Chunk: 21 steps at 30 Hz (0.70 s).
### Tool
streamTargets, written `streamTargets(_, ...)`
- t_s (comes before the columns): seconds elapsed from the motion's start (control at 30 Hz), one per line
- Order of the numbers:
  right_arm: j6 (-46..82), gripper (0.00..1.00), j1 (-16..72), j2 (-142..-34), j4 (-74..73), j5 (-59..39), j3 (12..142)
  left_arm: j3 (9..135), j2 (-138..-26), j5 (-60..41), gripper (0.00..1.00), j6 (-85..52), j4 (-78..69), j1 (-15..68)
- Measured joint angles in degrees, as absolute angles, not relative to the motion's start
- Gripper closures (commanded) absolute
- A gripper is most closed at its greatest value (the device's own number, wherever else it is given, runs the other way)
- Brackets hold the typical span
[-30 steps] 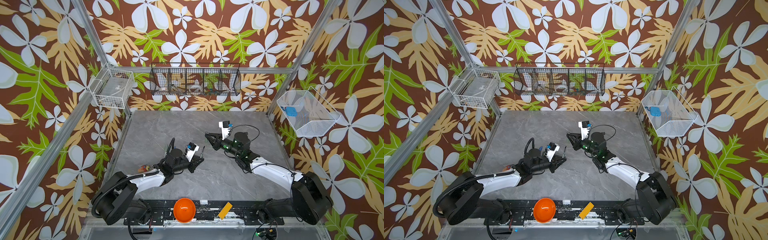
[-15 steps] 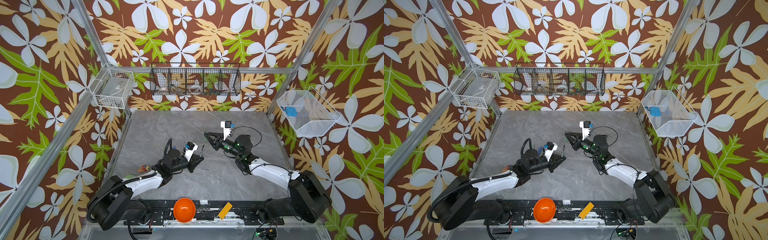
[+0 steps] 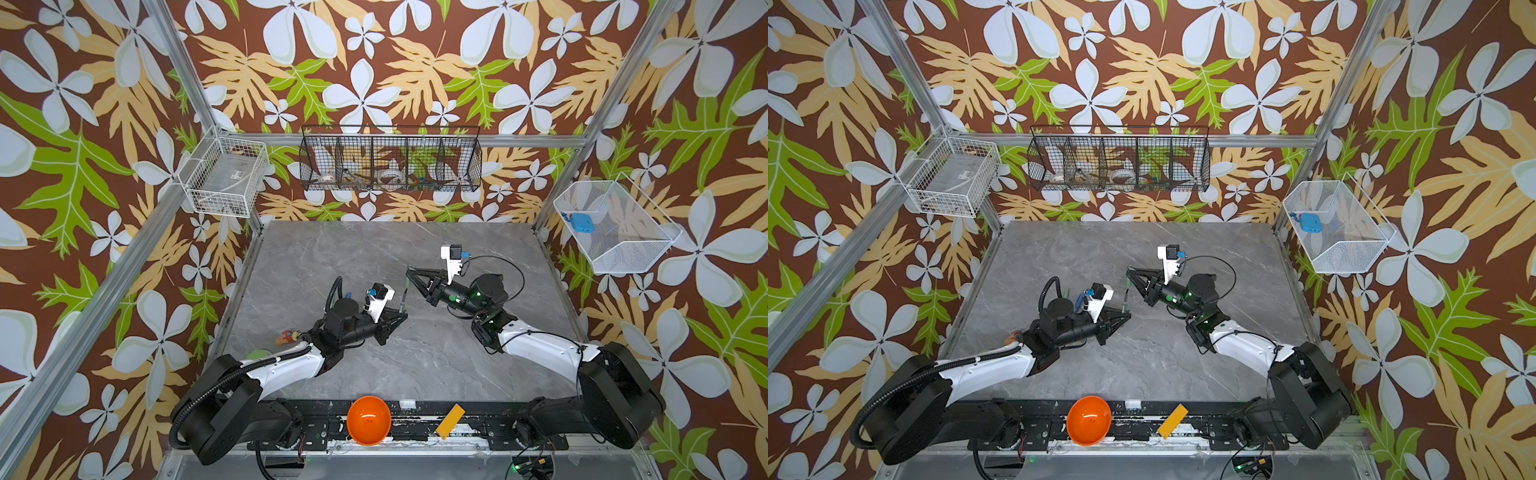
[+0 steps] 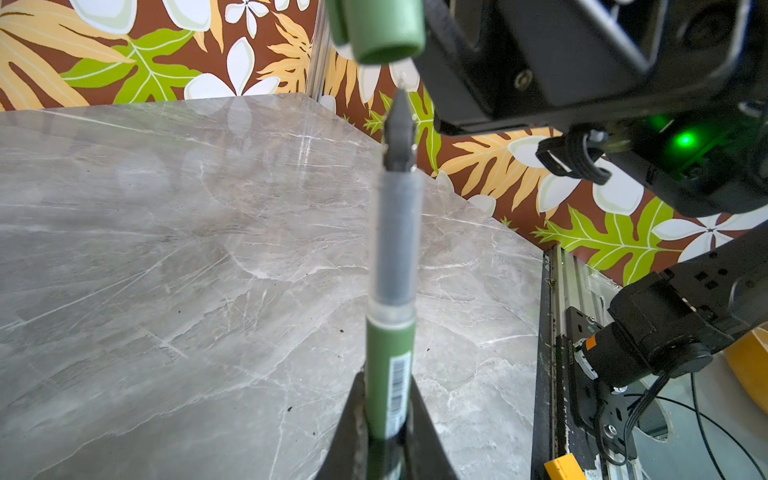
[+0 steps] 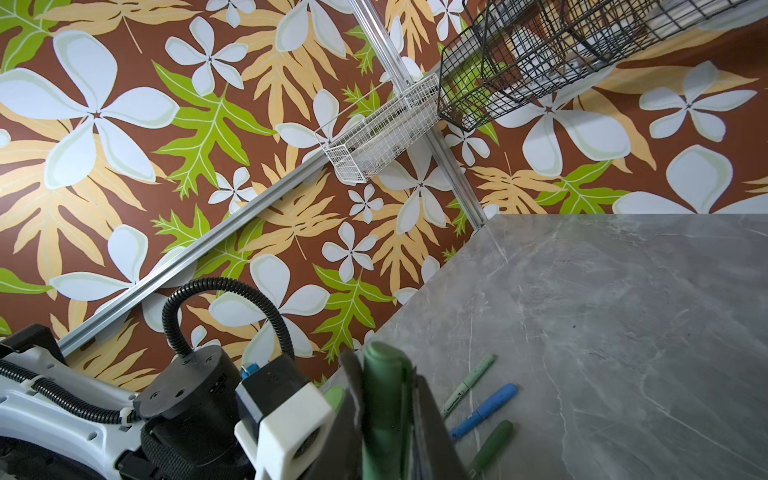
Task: Insert the pens into the pen caps
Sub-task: 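Lower the green cap onto the silver pen nib with the right gripper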
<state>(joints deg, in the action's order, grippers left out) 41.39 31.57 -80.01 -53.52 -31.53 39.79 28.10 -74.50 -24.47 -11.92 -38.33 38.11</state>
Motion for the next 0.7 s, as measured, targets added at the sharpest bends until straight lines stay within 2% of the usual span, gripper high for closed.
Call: streamTargets(0.7, 39.3, 0.82, 32.4, -76.8, -50.9, -31.5, 39.0, 28.1, -73.8, -24.4, 1.0, -11.9, -38.1, 38.1)
